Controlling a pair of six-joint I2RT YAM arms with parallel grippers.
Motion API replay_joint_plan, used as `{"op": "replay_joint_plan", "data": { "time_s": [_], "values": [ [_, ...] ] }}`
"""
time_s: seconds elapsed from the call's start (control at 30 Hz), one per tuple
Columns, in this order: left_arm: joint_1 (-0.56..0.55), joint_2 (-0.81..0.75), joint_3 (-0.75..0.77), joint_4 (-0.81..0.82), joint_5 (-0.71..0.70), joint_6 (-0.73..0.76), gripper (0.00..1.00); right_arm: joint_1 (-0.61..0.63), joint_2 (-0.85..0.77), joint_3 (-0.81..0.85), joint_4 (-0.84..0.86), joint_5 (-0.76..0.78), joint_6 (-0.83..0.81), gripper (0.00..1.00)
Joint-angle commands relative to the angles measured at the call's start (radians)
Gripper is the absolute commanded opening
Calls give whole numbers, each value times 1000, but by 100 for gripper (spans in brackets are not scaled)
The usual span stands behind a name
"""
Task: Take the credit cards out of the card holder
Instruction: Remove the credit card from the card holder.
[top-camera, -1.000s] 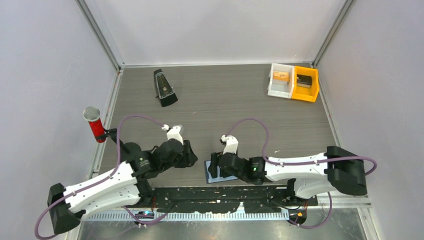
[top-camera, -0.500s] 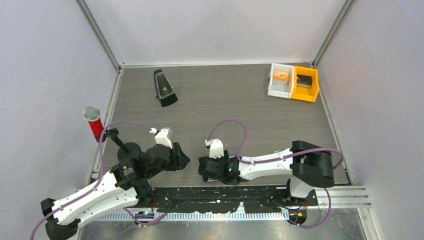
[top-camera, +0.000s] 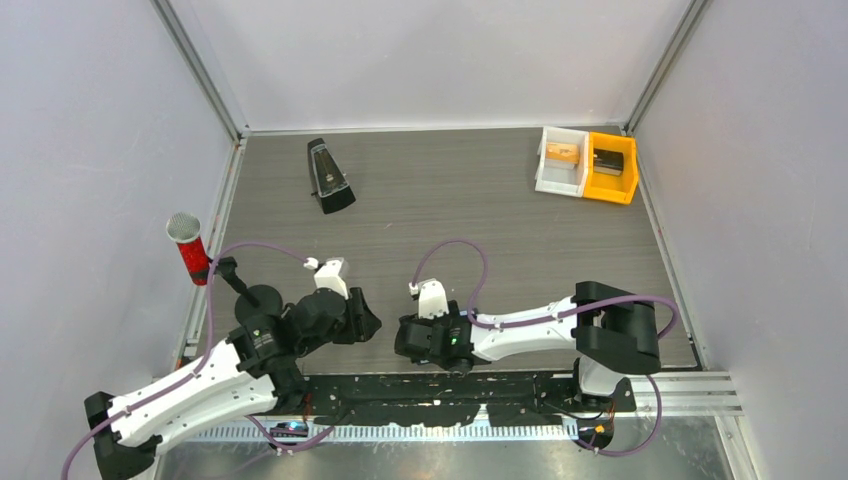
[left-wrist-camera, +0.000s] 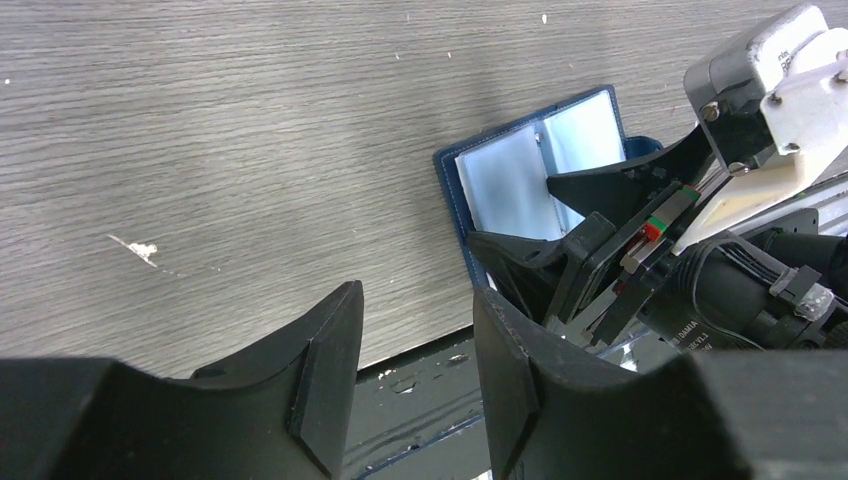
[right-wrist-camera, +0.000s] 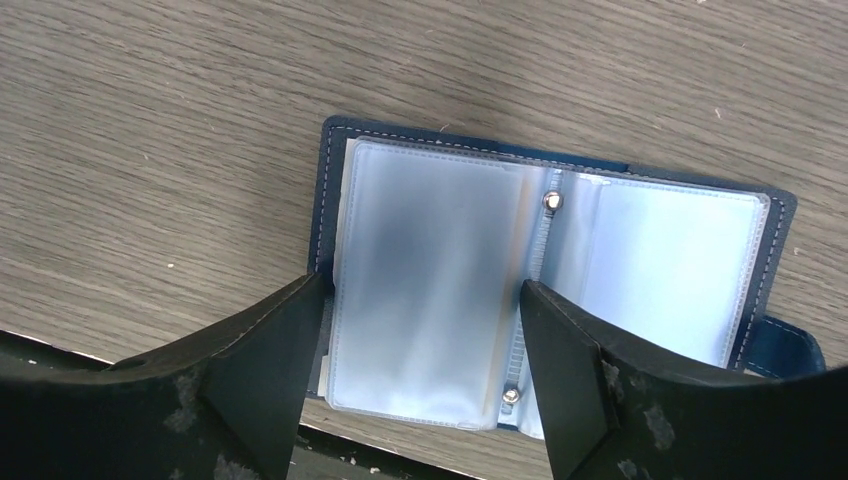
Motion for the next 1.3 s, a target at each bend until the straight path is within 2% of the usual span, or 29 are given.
{"op": "replay_joint_plan", "data": {
  "time_s": [0.0,0.57,0.93,1.27],
  "values": [
    [3,5,7,25,0,-2,47,5,-2,12,-1,40,4,77],
    [3,133,-3,132,54,7,47,-34,-185,-209,298,-51,-27,63],
    [6,373,21,296,136,30,47,-56,-274,-303,439,-138,-31,61],
    [67,475,8,462,219,7,46,-75,-325,-384,538,-176,-27,58]
  ]
}}
